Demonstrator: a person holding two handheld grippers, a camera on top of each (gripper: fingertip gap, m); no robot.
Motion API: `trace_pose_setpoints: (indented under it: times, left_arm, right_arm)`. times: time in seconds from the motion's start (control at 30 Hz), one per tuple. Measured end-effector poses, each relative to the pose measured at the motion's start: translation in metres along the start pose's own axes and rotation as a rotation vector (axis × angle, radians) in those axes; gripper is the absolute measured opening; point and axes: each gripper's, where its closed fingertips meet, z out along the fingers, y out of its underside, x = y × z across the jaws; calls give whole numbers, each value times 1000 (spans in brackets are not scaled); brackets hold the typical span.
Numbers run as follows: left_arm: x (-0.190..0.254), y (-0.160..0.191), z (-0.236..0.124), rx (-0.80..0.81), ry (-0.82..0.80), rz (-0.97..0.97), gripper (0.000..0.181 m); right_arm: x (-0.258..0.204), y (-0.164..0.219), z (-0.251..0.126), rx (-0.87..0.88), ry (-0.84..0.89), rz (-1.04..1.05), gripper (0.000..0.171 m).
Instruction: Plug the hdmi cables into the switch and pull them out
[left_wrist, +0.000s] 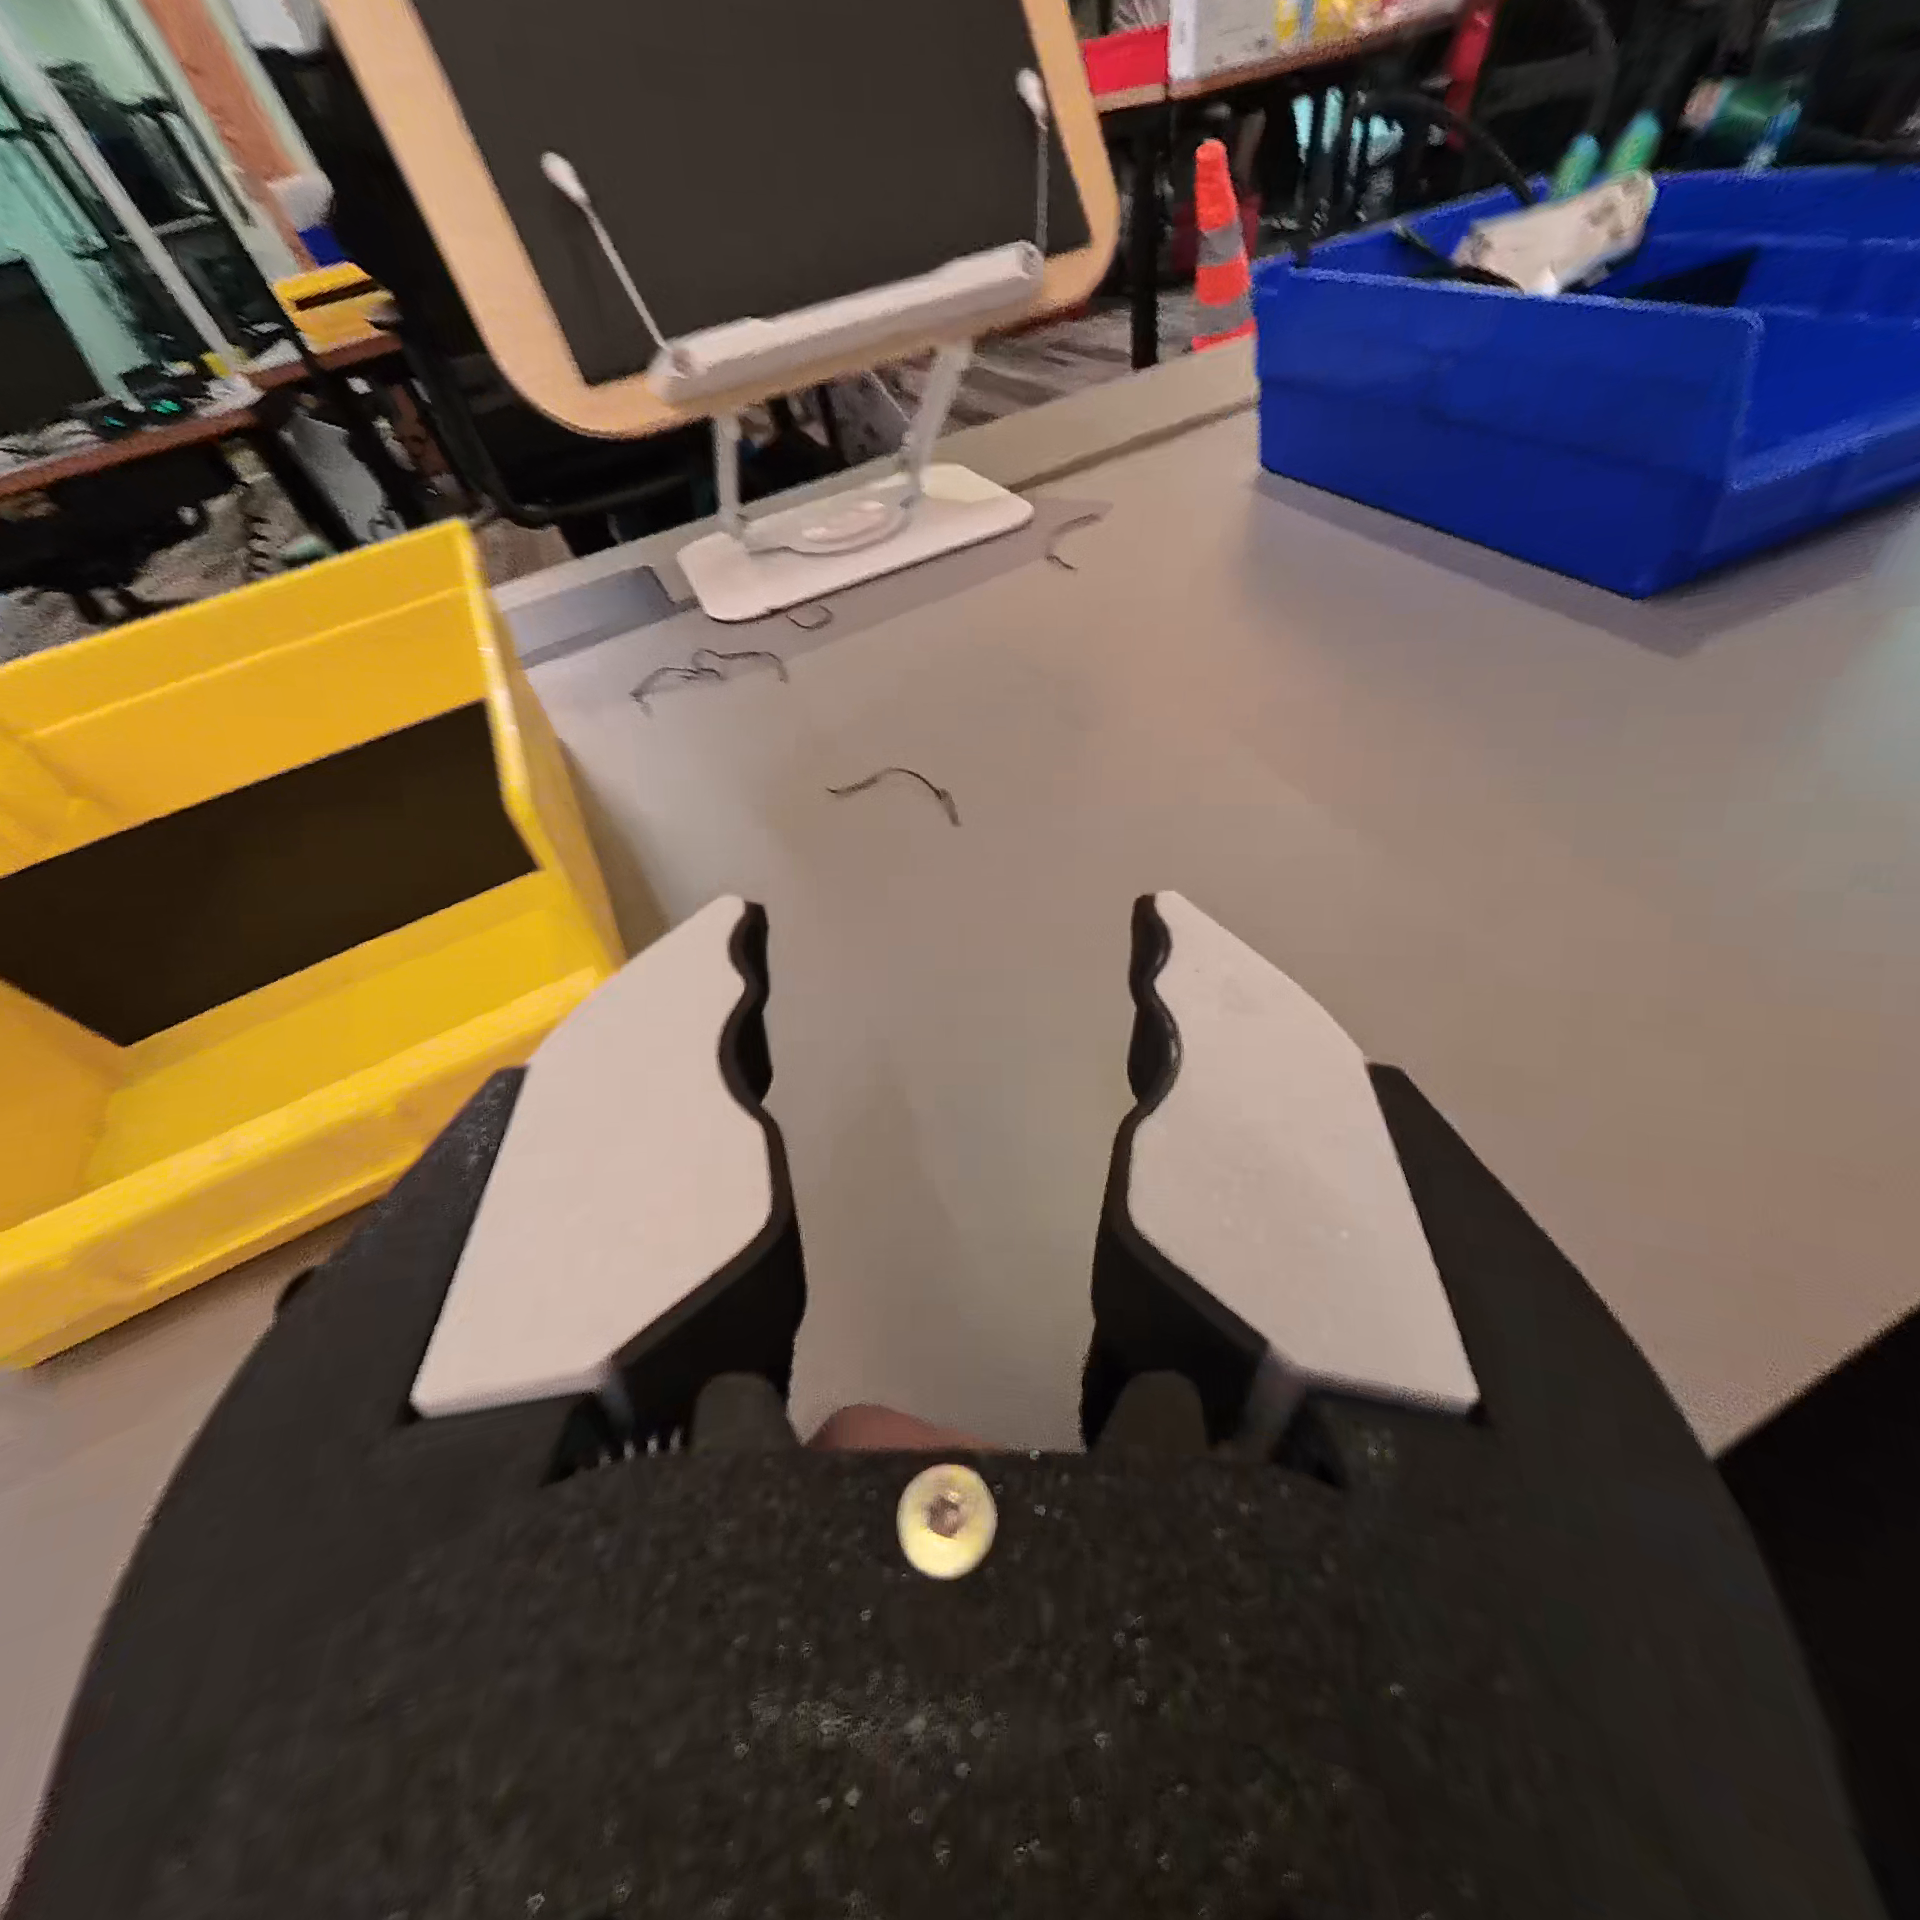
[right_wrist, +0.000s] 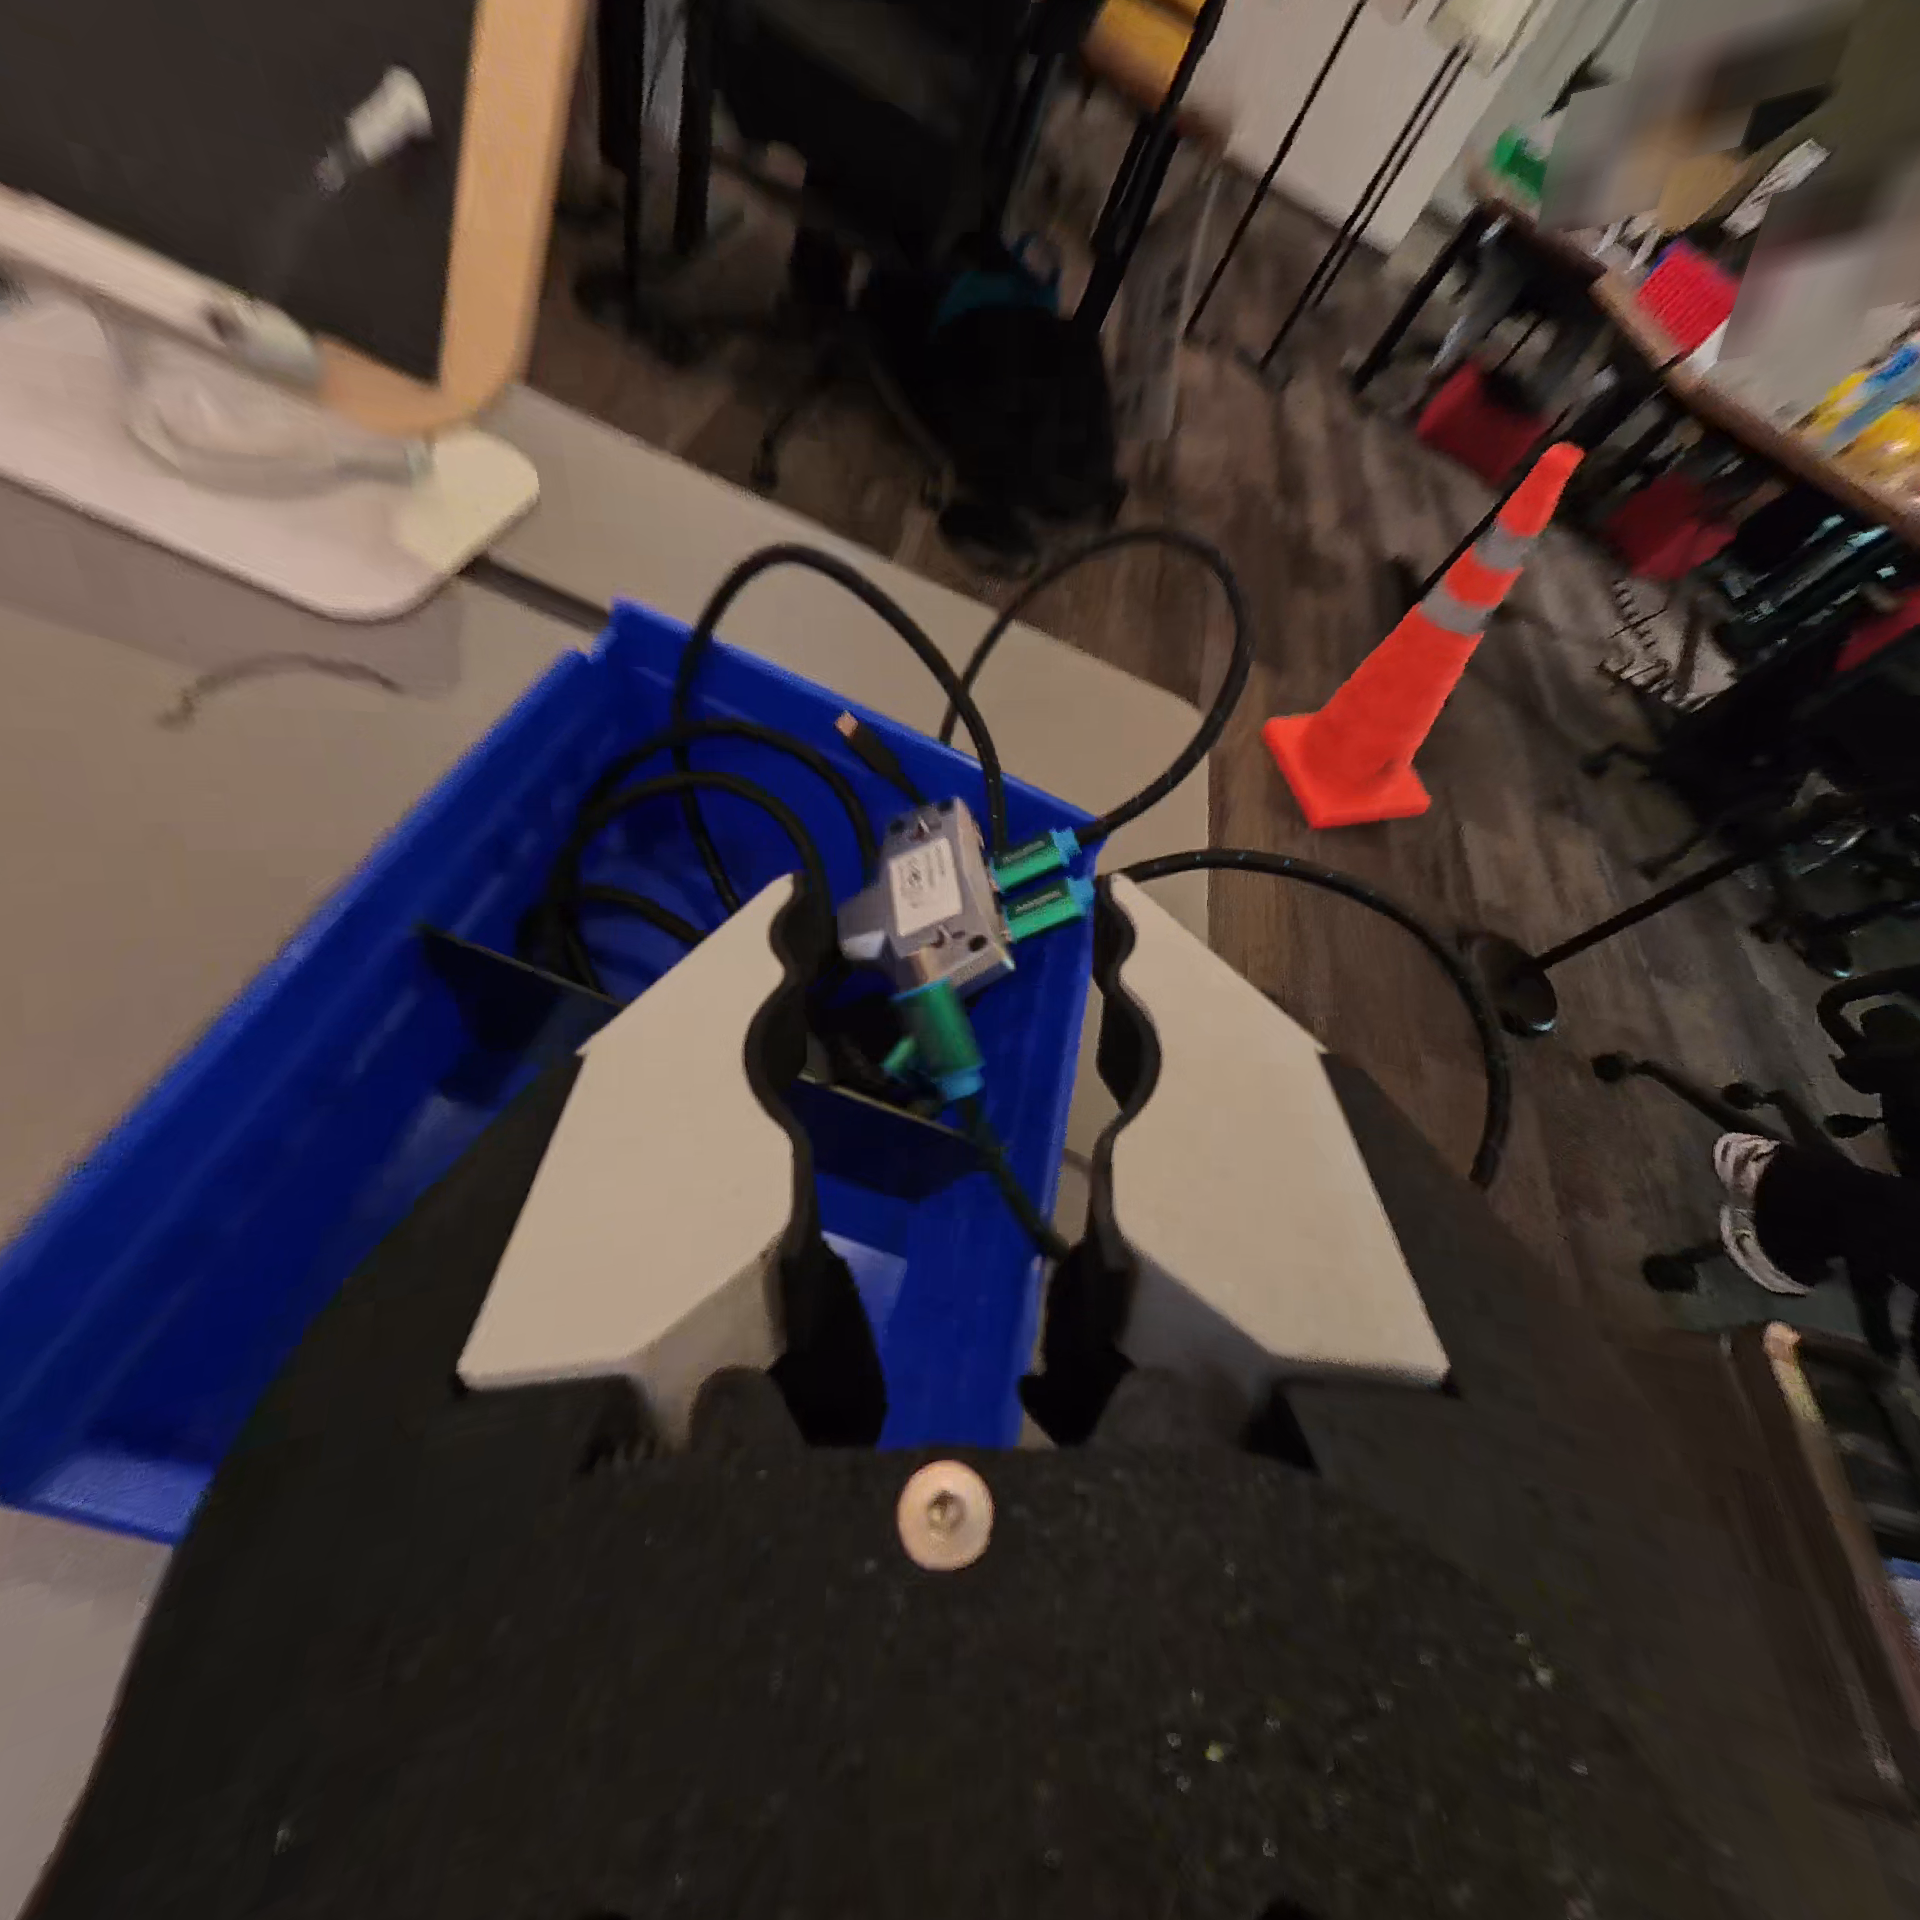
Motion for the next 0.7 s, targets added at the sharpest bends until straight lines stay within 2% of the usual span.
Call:
trace_pose_setpoints:
  times: [0.13,0.37,0.5,0.63,0.7]
  left_arm:
    - [-36,-6,-7,65,-94,-13,59]
    - [-113,5,-21,65,-250,-85,49]
    - [-125,19,-15,23,-176,-247,47]
    - [-121,22,-12,19,-112,-321,46]
    - [-119,21,-14,23,-133,-299,55]
  right_arm:
    - [-27,12,-53,198,142,98,58]
    - [-124,87,-90,163,64,332,55]
    - [-165,114,-92,113,-17,343,54]
    - [-168,107,-90,153,-54,379,53]
    - [-164,109,-88,159,-65,416,53]
